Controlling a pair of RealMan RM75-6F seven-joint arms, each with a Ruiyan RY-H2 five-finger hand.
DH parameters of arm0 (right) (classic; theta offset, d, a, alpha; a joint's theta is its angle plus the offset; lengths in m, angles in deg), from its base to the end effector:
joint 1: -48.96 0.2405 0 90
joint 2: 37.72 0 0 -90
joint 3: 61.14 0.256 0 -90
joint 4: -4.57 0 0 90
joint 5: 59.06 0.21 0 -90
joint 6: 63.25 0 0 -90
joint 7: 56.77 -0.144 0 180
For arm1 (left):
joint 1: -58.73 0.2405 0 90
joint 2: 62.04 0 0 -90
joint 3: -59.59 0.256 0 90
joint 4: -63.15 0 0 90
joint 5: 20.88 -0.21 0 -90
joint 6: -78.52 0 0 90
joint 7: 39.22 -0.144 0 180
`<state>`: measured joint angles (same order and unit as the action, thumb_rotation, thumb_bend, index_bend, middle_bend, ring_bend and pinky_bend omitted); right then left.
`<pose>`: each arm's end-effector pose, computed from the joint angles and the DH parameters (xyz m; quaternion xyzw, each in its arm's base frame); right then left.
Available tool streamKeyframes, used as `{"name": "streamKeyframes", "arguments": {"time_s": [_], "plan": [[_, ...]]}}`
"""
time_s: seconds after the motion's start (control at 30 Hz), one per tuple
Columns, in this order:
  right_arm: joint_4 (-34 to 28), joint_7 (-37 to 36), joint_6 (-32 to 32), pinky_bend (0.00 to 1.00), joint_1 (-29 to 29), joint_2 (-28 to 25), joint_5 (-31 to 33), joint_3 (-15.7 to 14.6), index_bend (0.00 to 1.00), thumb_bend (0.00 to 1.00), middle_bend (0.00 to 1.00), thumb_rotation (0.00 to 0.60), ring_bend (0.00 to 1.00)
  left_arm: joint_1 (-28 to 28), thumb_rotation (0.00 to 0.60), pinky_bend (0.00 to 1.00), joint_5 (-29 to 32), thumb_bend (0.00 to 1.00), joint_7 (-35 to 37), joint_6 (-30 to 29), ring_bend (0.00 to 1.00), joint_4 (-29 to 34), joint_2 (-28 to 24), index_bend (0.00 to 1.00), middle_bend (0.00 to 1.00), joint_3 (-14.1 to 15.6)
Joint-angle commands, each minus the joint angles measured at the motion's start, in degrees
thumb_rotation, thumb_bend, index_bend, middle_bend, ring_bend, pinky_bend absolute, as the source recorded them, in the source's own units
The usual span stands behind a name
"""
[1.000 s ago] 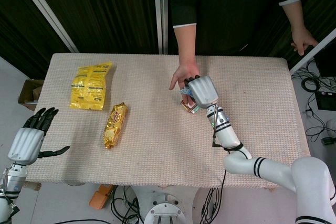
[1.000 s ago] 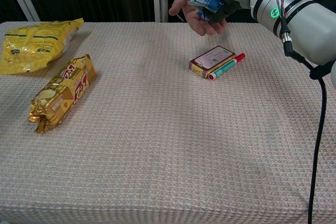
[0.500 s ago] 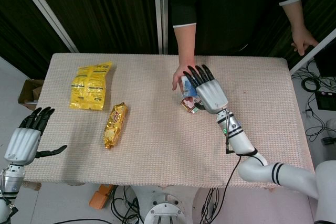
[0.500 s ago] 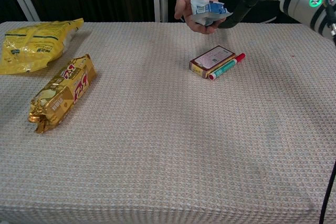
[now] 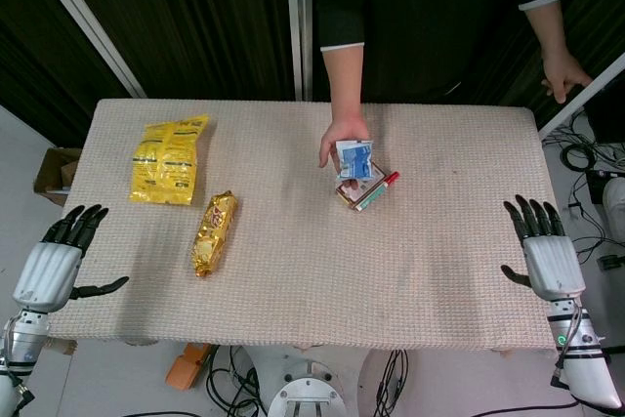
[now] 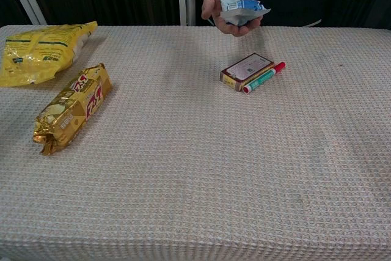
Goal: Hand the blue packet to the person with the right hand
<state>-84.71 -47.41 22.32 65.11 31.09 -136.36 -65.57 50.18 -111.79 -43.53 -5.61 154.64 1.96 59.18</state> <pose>-0.3061 -0.2163 0.1302 0.6392 -0.3483 0.3396 0.5957 -0.2957 0.1909 0.1482 -0.6589 -0.3353 -0.3774 0.5576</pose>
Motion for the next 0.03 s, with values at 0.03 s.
{"name": "streamKeyframes", "arguments": {"time_s": [0.03], "plan": [[3.9,-2.3,1.3,0.00,-2.9,0.7,-0.3,-0.6,0.00,0.00,0.00,0.600,0.00,0.0,0.309,0.21,0.0,0.00,0.1,-0.1,0.07,-0.1,0.2,0.04,0.06,-0.1]]}}
